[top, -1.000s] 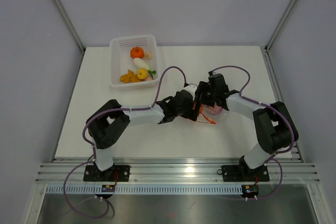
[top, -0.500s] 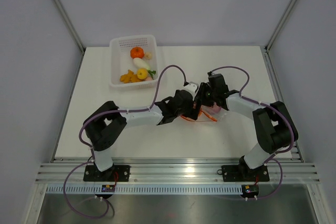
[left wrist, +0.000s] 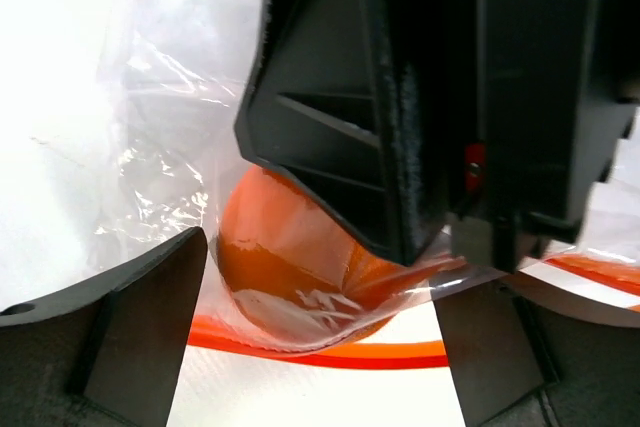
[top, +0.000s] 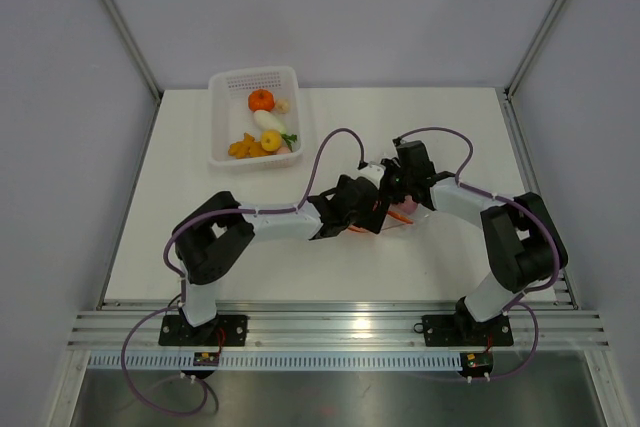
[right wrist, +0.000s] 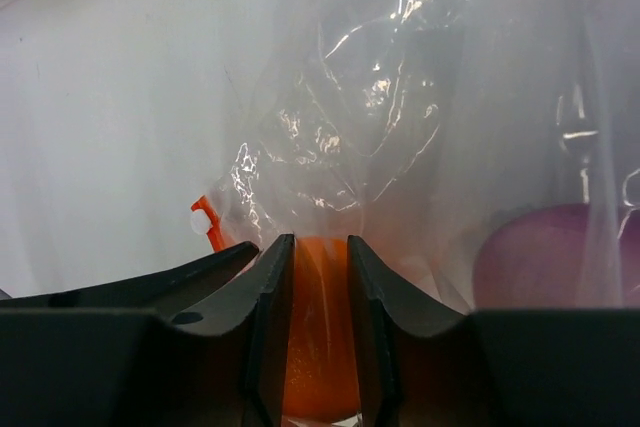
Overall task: Open the zip-top bag and remove the fake food
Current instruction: Pick up the fake fruit from the zipper food storage bag.
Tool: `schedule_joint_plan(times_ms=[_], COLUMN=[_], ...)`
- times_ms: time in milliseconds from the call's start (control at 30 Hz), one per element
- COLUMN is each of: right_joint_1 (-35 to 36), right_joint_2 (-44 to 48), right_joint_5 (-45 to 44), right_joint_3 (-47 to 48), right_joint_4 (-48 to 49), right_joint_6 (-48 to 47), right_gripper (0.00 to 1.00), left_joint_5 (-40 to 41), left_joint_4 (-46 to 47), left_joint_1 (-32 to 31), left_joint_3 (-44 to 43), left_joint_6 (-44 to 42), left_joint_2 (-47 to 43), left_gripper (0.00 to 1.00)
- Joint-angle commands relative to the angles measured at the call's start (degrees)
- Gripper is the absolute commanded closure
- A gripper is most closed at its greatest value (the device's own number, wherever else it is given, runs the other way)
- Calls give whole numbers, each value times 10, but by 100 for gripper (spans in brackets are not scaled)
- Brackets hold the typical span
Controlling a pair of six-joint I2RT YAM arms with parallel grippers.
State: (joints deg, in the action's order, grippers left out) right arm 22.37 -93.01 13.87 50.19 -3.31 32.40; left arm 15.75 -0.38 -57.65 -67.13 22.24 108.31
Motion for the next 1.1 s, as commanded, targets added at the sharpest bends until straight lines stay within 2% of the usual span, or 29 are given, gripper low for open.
schedule_joint_plan(times_ms=[0,200,467,667,933,1067], right_joint_1=[6,6,6,6,6,5], right_joint_2=[-11,-5,-10,-16,-26,-31], right_joint_5=[23,34,39,22,7,7], right_joint_3=[8,-2,0,6,16,19], right_joint_4=[-8,-3,-3,-11,-20,-20], right_joint_6=[2,1,0,-1,-3,-1], right_gripper=[66,76,80,77,78,78], left_joint_5=[53,67,59,7,-53,-51], left_joint_4=[12,15,8,19,7,14], left_joint_1=[1,5,20,46,45,22], left_joint_3=[-16,-15,-26,2,41,81], left_joint_6=[-14,-22,-17,-8,18,24], left_joint_2=[-22,-37,-39,-96,-195,-227], left_gripper=[7,4,4,4,4,6])
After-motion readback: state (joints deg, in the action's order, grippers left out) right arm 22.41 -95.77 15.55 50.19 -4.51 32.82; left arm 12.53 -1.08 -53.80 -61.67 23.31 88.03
